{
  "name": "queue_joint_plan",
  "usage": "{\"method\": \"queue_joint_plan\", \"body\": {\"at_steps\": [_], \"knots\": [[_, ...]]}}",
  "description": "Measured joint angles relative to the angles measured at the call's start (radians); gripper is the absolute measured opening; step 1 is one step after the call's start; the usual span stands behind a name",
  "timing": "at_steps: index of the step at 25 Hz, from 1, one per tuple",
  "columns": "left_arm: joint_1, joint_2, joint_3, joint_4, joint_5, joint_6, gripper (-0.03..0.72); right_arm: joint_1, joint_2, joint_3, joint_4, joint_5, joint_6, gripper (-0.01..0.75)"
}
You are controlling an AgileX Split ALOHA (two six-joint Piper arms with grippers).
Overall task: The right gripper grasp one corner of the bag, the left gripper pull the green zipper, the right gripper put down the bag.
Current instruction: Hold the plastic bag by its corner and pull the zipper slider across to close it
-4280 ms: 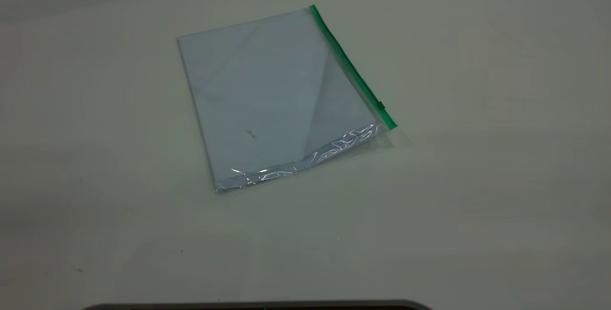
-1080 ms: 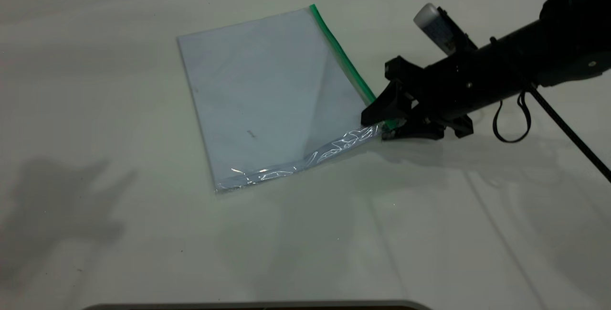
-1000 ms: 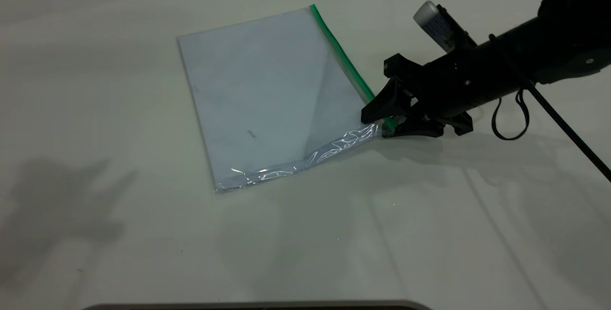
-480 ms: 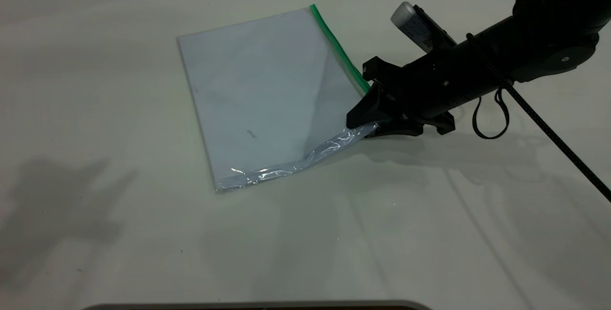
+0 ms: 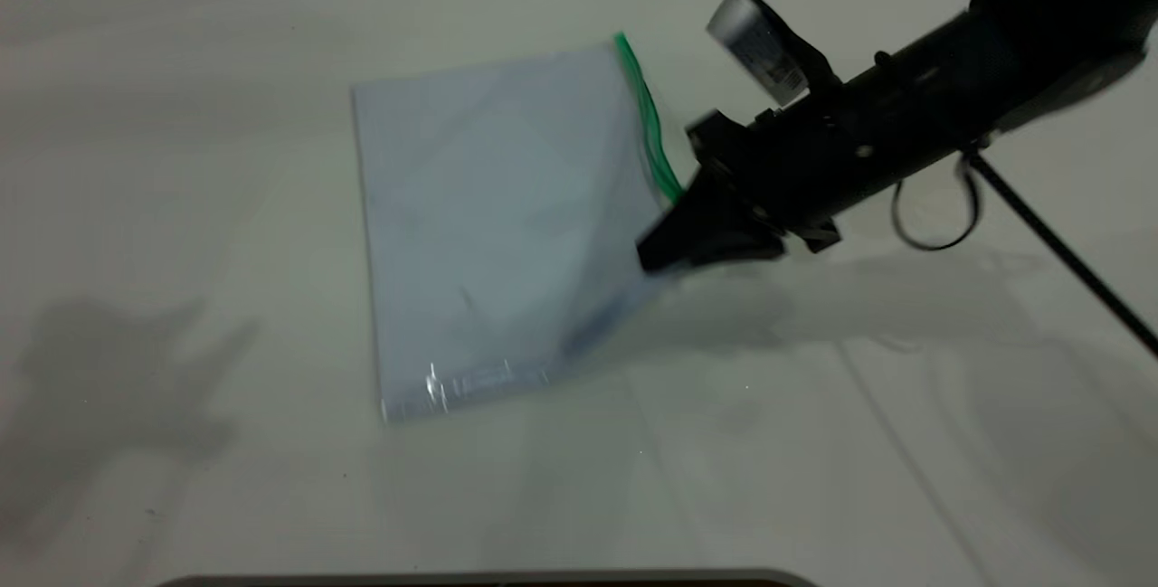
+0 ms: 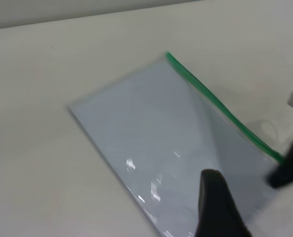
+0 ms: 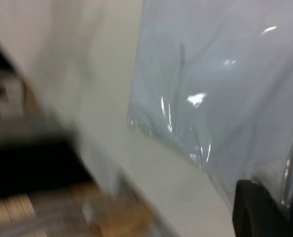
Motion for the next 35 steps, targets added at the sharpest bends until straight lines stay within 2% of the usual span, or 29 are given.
{"method": "queue_joint_plan", "body": {"at_steps": [2,4,6,8,10,16,19,24,29,35], "knots": [[0.000,0.000,0.000,0.000,-0.010,0.002,0.472,-0.031,-0.069,-0.002,-0.256,-0.022,0.104,0.033],[0.000,0.002,0.000,0.000,-0.023,0.003,0.472,-0.080,-0.136,-0.024,-0.442,-0.102,0.230,0.033],[0.000,0.014,-0.001,-0.011,-0.035,0.004,0.472,-0.136,-0.185,-0.084,-0.501,-0.191,0.322,0.033],[0.000,0.046,-0.007,-0.041,-0.036,0.021,0.472,-0.166,-0.205,-0.160,-0.478,-0.229,0.343,0.033],[-0.004,0.087,-0.030,-0.088,-0.034,0.059,0.472,-0.157,-0.210,-0.201,-0.429,-0.224,0.311,0.033],[-0.089,0.271,-0.160,-0.218,-0.036,0.245,0.472,0.007,-0.204,-0.209,-0.310,-0.222,0.127,0.033],[-0.136,0.393,-0.226,-0.246,-0.036,0.309,0.472,0.051,-0.202,-0.209,-0.271,-0.231,0.058,0.033],[-0.214,0.574,-0.347,-0.258,-0.032,0.393,0.472,0.047,-0.196,-0.208,-0.361,-0.163,0.030,0.033],[-0.279,0.751,-0.481,-0.260,0.025,0.477,0.472,0.002,-0.192,-0.207,-0.324,-0.202,0.002,0.033],[-0.296,0.959,-0.688,-0.242,0.252,0.595,0.462,0.012,-0.176,-0.207,-0.229,-0.063,-0.086,0.033]]}}
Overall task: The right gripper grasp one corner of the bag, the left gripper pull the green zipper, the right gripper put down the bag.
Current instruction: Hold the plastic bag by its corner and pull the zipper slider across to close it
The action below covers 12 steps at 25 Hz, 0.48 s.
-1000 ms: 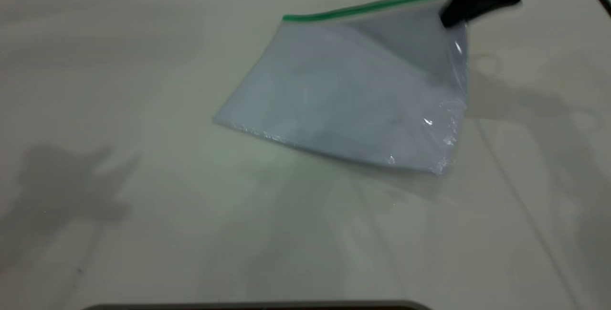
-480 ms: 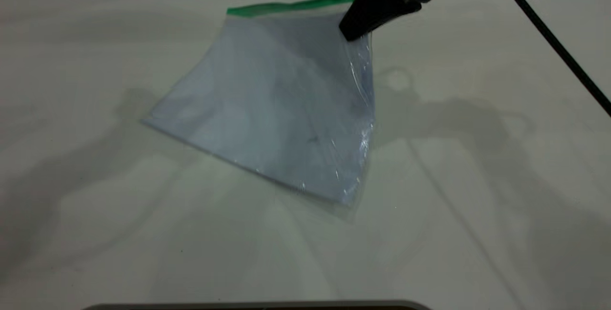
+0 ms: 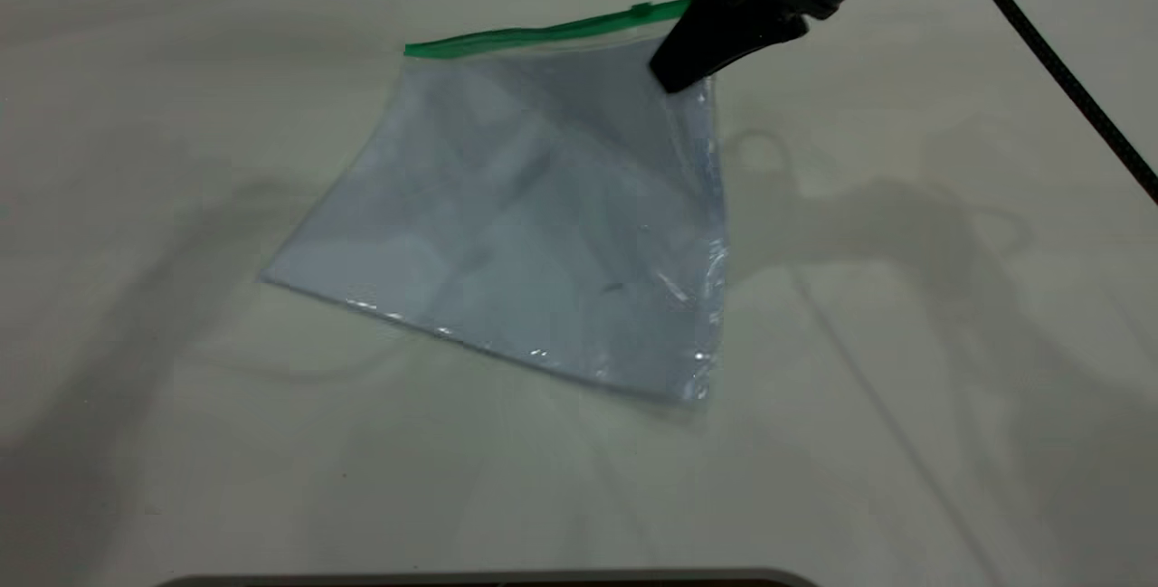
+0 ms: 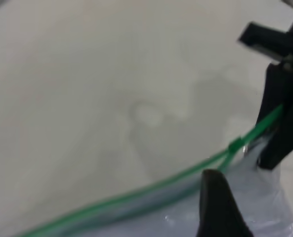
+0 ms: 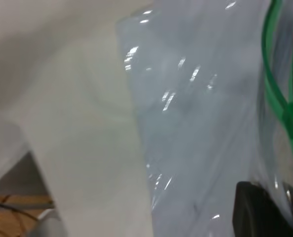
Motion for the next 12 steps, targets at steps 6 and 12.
{"method": "queue_joint_plan", "body": {"at_steps": [6,12], "knots": [[0.000,0.181,-0.186,0.077,0.182,-0.033,0.443,-0.001,0.000,0.000,0.011,0.100,-0.037,0.033],[-0.003,0.240,-0.328,0.136,0.320,-0.066,0.442,-0.001,0.000,0.000,0.017,0.107,-0.045,0.033]]}}
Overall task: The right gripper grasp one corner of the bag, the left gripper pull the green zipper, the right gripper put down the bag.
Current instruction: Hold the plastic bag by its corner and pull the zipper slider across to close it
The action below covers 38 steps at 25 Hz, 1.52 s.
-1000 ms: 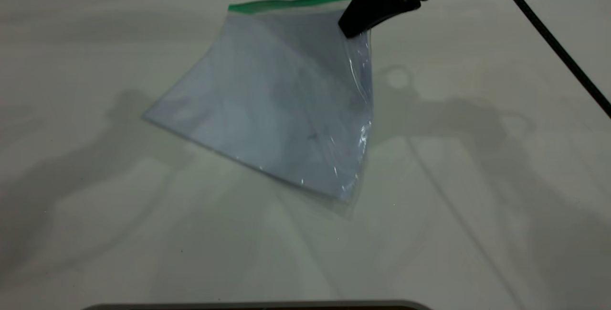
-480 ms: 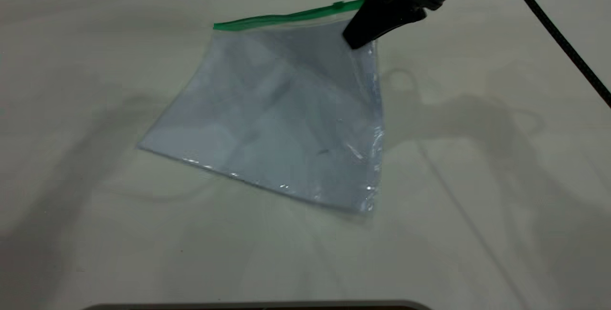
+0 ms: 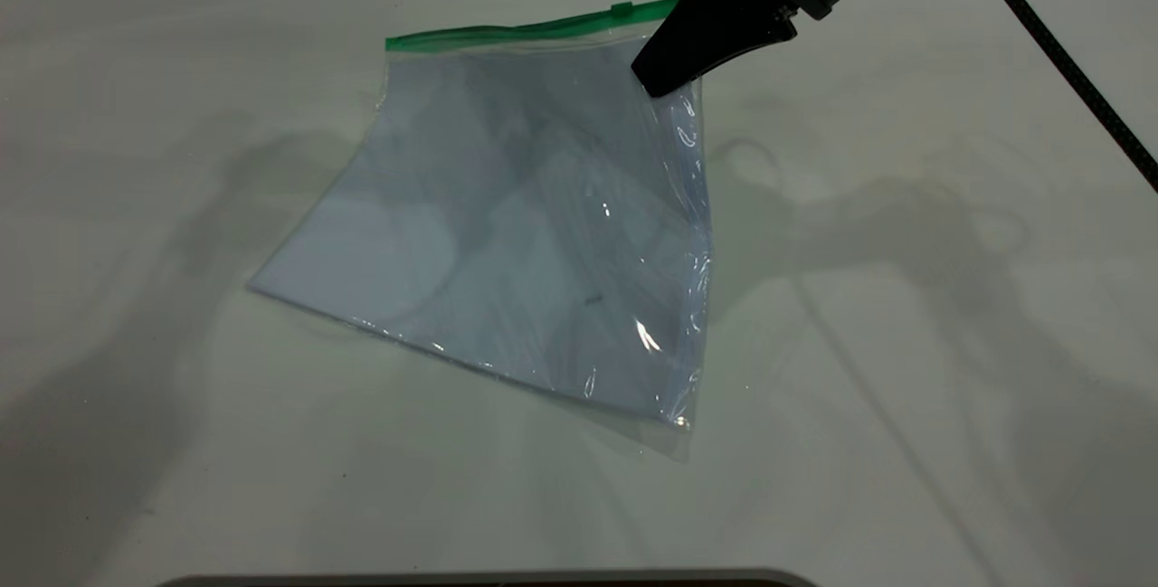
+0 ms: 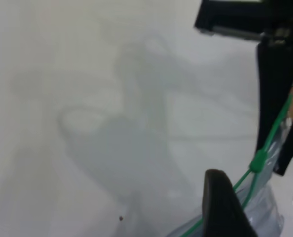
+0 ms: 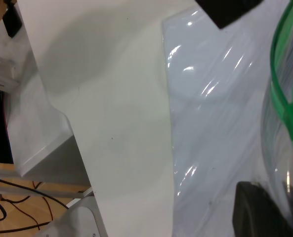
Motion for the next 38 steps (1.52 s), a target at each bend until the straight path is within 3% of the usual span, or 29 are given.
{"method": "queue_joint_plan", "body": {"at_steps": [13,28,38], "knots": [[-0.104,0.030,-0.026,0.085,-0.045,-0.001,0.442,0.000,0.000,0.000,0.009,0.000,-0.004,0.033],[-0.106,0.042,-0.067,0.048,-0.074,-0.001,0.363,0.000,0.000,0.000,0.009,0.001,-0.005,0.033],[-0.106,0.045,-0.085,0.089,-0.058,-0.041,0.358,0.000,0.000,0.000,0.009,0.002,-0.006,0.033]]}}
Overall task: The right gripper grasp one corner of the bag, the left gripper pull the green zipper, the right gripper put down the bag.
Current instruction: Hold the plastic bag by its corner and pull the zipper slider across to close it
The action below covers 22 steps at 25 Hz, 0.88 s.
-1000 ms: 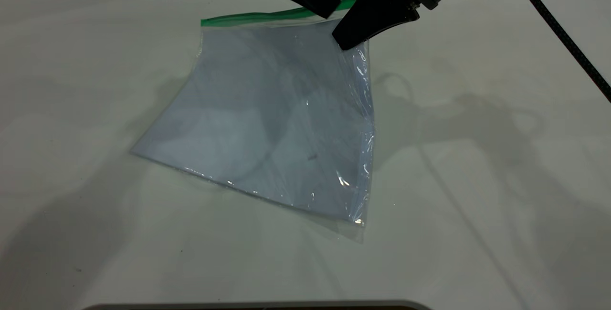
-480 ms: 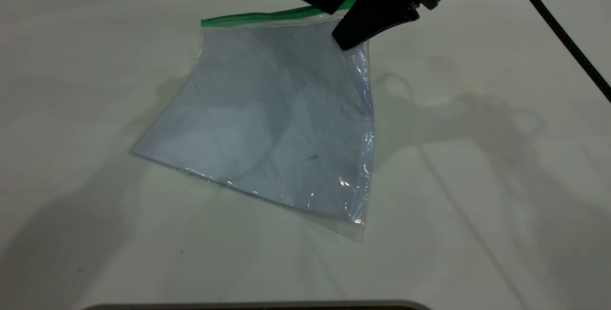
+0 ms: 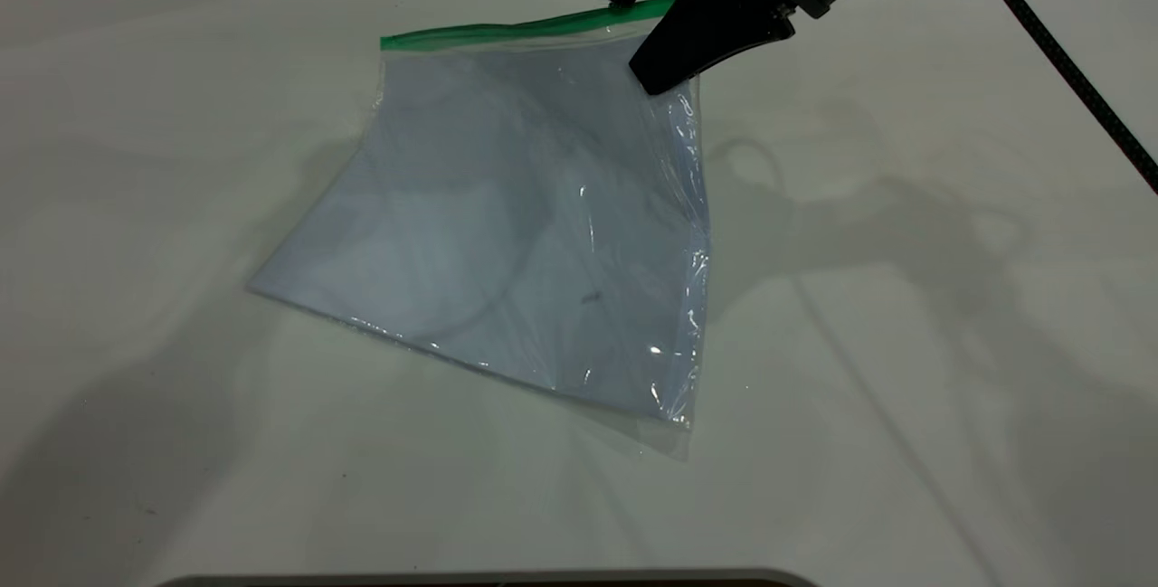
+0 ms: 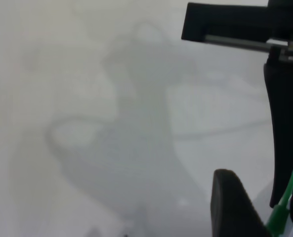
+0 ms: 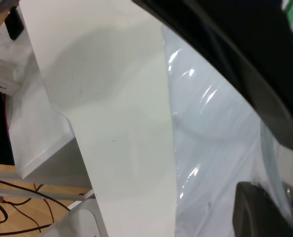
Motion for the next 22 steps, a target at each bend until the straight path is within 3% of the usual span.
{"method": "queue_joint_plan", "body": {"at_steps": [10,17,22], "knots": [[0.000,0.018,0.000,-0.009,0.035,-0.004,0.353,0.000,0.000,0.000,0.000,0.000,-0.001,0.033],[0.000,0.019,0.000,-0.011,0.036,-0.005,0.258,0.000,0.000,0.000,0.000,0.000,-0.001,0.033],[0.000,0.020,0.000,-0.007,0.036,-0.005,0.239,0.000,0.000,0.000,0.000,0.000,-0.001,0.033]]}}
